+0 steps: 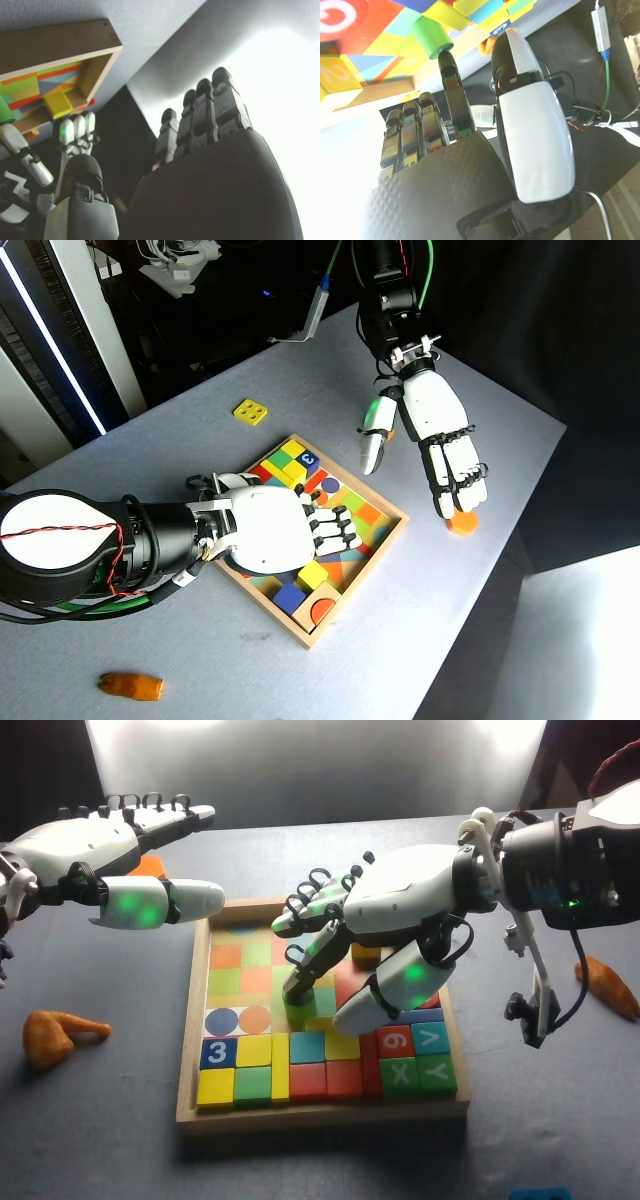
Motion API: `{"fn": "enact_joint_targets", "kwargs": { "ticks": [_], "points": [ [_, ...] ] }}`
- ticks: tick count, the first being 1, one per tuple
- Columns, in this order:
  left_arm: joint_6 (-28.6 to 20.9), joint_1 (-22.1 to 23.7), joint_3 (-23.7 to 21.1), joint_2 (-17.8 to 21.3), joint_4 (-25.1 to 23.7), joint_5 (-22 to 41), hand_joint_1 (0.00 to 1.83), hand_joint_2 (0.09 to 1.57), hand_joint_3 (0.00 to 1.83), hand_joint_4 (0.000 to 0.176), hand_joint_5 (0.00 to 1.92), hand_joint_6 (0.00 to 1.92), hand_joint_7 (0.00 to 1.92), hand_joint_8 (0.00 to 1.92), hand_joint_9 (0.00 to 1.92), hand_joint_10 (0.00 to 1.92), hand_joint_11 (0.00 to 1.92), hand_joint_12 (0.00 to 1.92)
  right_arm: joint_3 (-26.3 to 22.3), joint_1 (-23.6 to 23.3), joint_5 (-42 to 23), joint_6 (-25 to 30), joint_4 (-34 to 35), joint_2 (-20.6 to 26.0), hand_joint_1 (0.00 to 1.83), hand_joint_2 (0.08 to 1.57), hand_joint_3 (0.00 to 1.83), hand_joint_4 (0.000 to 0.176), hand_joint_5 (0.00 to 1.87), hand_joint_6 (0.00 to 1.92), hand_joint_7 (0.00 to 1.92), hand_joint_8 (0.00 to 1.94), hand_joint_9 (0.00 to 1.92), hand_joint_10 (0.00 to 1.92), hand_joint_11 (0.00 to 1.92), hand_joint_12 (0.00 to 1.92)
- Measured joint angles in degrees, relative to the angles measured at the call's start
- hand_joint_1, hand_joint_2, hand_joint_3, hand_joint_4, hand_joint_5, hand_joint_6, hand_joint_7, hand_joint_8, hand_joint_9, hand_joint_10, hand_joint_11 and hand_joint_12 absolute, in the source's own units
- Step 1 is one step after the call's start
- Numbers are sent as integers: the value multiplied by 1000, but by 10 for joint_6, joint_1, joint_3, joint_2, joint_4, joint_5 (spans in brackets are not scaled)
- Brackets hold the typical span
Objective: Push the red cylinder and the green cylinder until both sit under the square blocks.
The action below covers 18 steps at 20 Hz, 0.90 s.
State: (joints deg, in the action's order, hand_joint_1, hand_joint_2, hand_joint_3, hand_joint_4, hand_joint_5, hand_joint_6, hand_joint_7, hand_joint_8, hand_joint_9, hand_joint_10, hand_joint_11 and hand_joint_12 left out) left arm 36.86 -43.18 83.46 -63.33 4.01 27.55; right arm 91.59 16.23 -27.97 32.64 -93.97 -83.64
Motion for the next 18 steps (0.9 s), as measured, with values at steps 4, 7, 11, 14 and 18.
{"fn": "enact_joint_targets", "kwargs": {
  "ticks": [4,7,11,14,18],
  "points": [
    [1,-6,0,0,9,0,91,1158,7,171,8,2,0,0,0,0,68,35,-1,-3,-10,12,-15,5,212,1154,1,176,583,5,0,0,0,0,0,0],
    [1,-6,0,0,10,2,109,1179,7,174,17,4,0,0,0,0,69,49,-11,-6,-11,11,-23,14,207,1156,2,176,579,1,0,0,0,0,0,0],
    [2,-6,0,4,12,2,159,1187,0,176,23,1,0,0,0,0,0,446,-16,-6,-14,12,-28,24,197,1168,4,169,573,8,0,0,0,0,0,0],
    [2,-10,0,5,15,2,179,1191,0,174,25,1,0,0,0,0,0,498,-19,-6,-16,13,-30,27,216,1163,0,172,578,7,0,0,0,0,0,0],
    [2,-10,0,6,15,2,89,1103,0,176,13,0,0,0,0,0,0,381,-24,-7,-21,17,-34,35,217,1160,0,169,579,4,0,0,0,0,0,0]
  ]
}}
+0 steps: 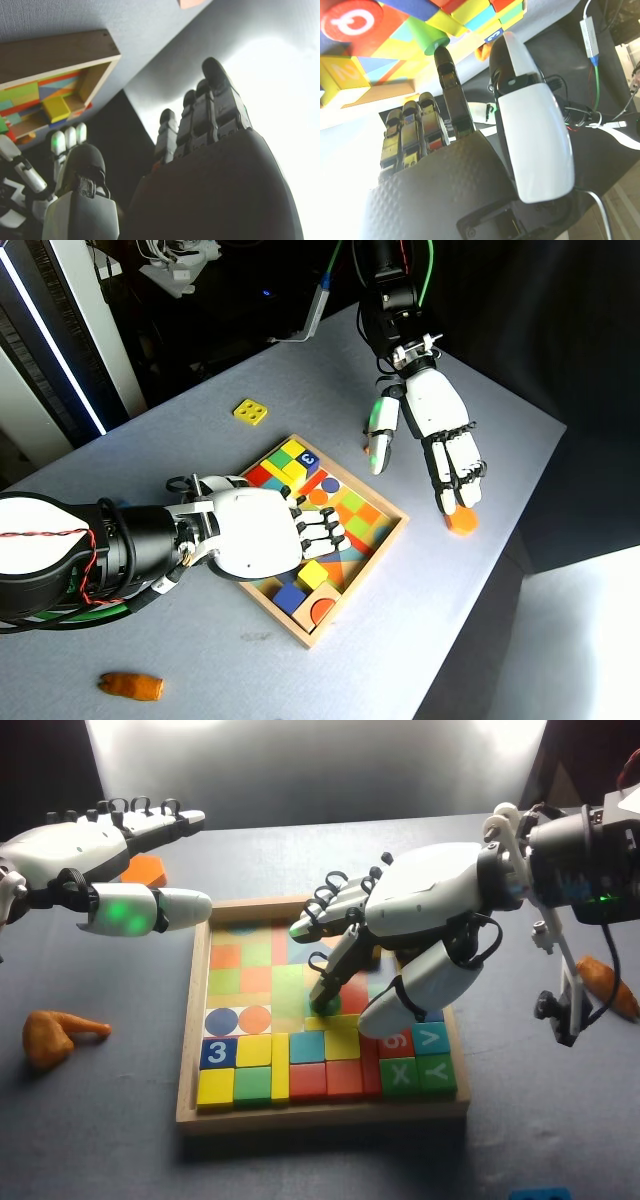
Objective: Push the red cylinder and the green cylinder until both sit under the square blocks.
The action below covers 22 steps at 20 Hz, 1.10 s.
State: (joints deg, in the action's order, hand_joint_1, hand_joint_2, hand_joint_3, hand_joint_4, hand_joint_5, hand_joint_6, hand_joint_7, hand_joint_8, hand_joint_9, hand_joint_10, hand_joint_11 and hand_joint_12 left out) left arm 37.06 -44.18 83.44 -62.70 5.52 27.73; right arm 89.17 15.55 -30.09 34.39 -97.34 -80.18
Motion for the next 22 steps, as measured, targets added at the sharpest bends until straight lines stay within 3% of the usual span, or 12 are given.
{"fn": "enact_joint_targets", "kwargs": {
  "ticks": [5,8,9,11,15,16,18,19,21,22],
  "points": [
    [4,-4,-3,1,9,0,31,1119,0,176,28,1,0,0,0,0,0,200,-4,0,-2,8,-11,7,210,1161,0,176,578,1,0,0,0,0,0,0],
    [4,-4,-3,2,9,0,34,1122,2,162,28,1,0,0,4,1,0,353,-9,0,-5,15,-16,15,226,1163,1,172,576,1,0,0,0,0,0,0],
    [4,-4,-3,2,10,0,32,1126,2,161,14,1,0,0,0,0,0,232,-10,0,-6,17,-19,18,243,1156,0,173,594,6,0,0,0,0,0,0],
    [5,-5,-3,2,10,1,6,1165,5,155,9,0,0,0,0,0,0,189,-12,0,-6,19,-22,22,263,1152,0,167,602,8,0,0,0,0,0,0],
    [5,-5,-3,4,10,0,0,1116,0,160,18,2,0,0,0,0,0,124,-18,0,-7,28,-28,29,261,1153,0,164,605,5,0,0,0,0,0,0],
    [4,-6,-3,4,12,1,2,1115,0,138,19,0,0,0,0,0,13,66,-19,0,-7,29,-29,31,275,1151,0,162,620,9,0,0,0,0,0,0],
    [5,-10,-4,4,11,-1,24,1111,0,143,26,2,0,0,0,0,0,62,-19,0,-7,30,-30,33,263,1156,1,166,612,4,0,0,0,0,0,0],
    [5,-11,-4,3,11,-1,23,1114,0,148,26,2,0,0,0,0,3,66,-20,0,-7,31,-31,34,271,1156,1,160,626,8,0,0,0,0,0,0],
    [5,-11,-3,4,12,0,4,1121,3,148,18,1,0,0,0,0,15,76,-22,0,-7,33,-34,37,252,1159,2,168,618,4,0,0,0,0,0,0],
    [5,-11,-4,4,12,0,26,1148,0,148,22,0,0,0,0,0,5,159,-27,-1,-7,36,-39,41,278,1151,0,167,635,9,0,0,0,0,0,0]
  ]
}}
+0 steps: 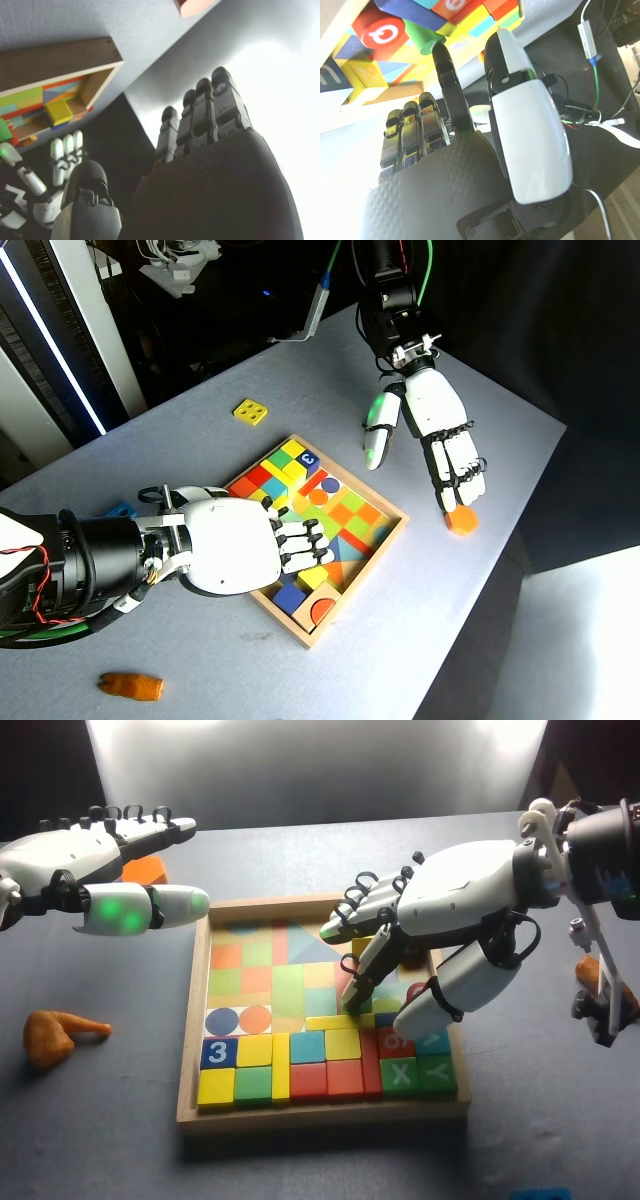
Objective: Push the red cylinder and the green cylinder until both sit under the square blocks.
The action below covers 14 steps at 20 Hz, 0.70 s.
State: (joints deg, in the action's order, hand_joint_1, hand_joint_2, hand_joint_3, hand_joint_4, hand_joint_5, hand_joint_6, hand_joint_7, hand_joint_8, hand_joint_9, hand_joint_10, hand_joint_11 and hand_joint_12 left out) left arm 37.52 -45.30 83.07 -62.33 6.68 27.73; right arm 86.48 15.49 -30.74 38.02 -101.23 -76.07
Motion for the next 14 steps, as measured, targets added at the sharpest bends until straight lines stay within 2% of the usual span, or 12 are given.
{"fn": "enact_joint_targets", "kwargs": {
  "ticks": [2,3,6,8,10,11,14],
  "points": [
    [0,0,0,0,0,0,32,1156,0,147,21,0,0,0,0,0,0,173,-1,0,-2,5,-3,4,283,1149,0,169,637,9,0,0,0,0,0,0],
    [0,0,0,0,0,0,30,1163,0,128,22,0,0,0,0,0,0,199,-2,0,-2,7,-3,6,263,1154,0,171,638,7,0,0,0,0,0,0],
    [0,0,0,0,2,0,41,1166,0,124,22,0,0,0,2,1,0,205,-7,0,-1,10,-7,12,264,1151,0,165,641,6,0,0,0,0,0,0],
    [0,0,0,0,3,0,33,1156,0,131,19,0,0,0,0,0,0,189,-10,0,-2,14,-11,15,269,1150,0,166,637,3,0,0,0,0,0,0],
    [2,0,-1,0,4,0,33,1147,0,114,32,2,0,0,4,1,0,206,-14,0,-3,19,-16,20,283,1143,0,162,650,6,0,0,0,0,0,0],
    [2,0,-2,0,4,0,33,1147,0,114,32,2,0,0,4,1,0,206,-15,0,-3,21,-16,21,283,1143,0,162,650,6,0,0,0,0,0,0],
    [2,0,-2,0,7,0,44,1137,0,129,27,0,0,0,0,0,0,98,-19,0,-3,25,-20,27,266,1147,0,171,635,0,0,0,0,0,0,0]
  ]
}}
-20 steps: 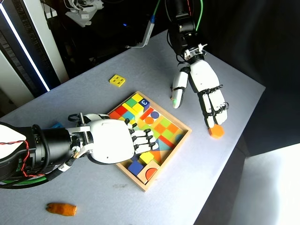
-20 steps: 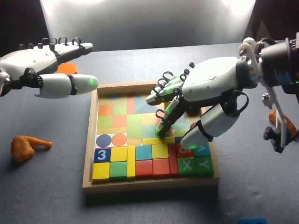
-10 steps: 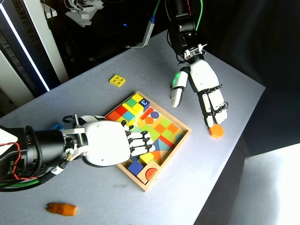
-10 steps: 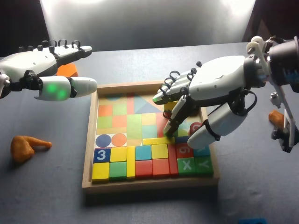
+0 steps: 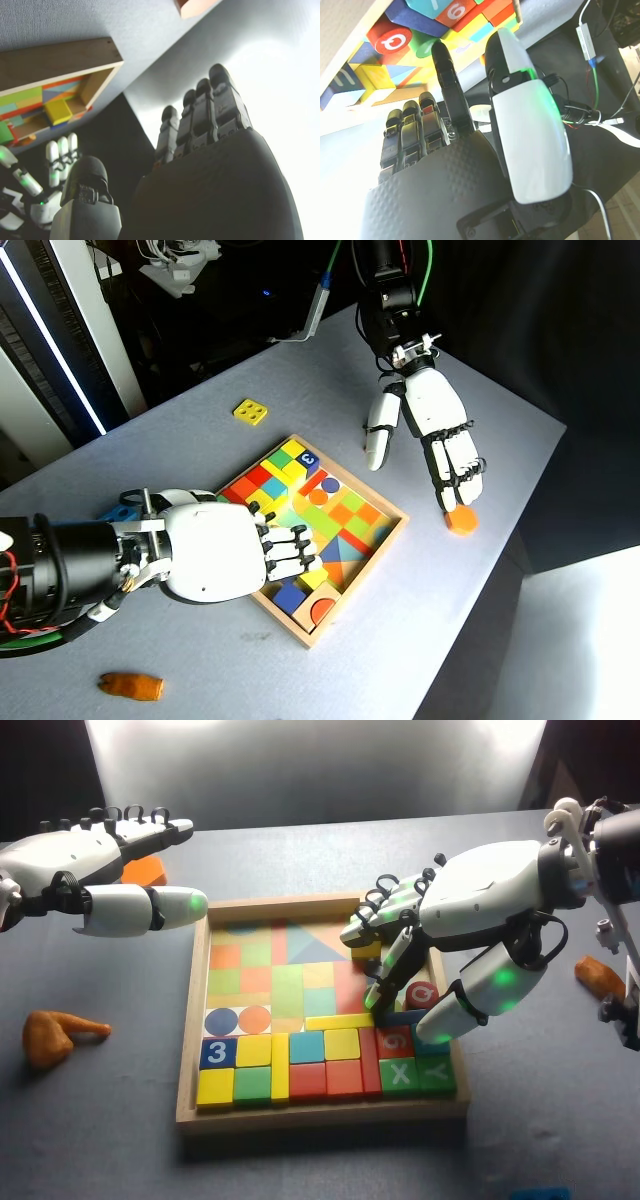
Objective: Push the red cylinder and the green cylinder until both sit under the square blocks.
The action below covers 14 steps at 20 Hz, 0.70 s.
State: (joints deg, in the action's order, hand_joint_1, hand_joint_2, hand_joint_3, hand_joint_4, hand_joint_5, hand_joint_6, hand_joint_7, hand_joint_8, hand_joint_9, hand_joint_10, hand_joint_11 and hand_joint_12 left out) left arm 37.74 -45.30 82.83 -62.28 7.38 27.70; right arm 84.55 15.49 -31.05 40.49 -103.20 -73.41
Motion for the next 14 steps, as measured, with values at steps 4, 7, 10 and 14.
{"fn": "enact_joint_targets", "kwargs": {
  "ticks": [4,7,10,14],
  "points": [
    [1,-2,0,1,3,0,28,1145,2,133,23,1,0,0,0,0,0,104,-2,0,-2,3,-4,3,313,1144,0,161,653,6,0,0,0,0,0,0],
    [2,-2,0,1,6,0,29,1143,1,121,15,2,0,0,0,0,0,144,-3,0,-2,5,-4,5,310,1143,0,167,646,2,0,0,0,0,0,0],
    [2,-3,0,1,6,1,28,1119,3,146,14,1,0,0,0,0,0,195,-5,0,-2,6,-5,7,288,1147,1,167,653,3,0,0,0,0,0,0],
    [2,-3,-1,3,7,1,30,1119,0,156,19,2,0,0,0,0,0,141,-8,0,-2,7,-7,10,261,1152,3,170,642,2,0,0,0,0,0,0]
  ]
}}
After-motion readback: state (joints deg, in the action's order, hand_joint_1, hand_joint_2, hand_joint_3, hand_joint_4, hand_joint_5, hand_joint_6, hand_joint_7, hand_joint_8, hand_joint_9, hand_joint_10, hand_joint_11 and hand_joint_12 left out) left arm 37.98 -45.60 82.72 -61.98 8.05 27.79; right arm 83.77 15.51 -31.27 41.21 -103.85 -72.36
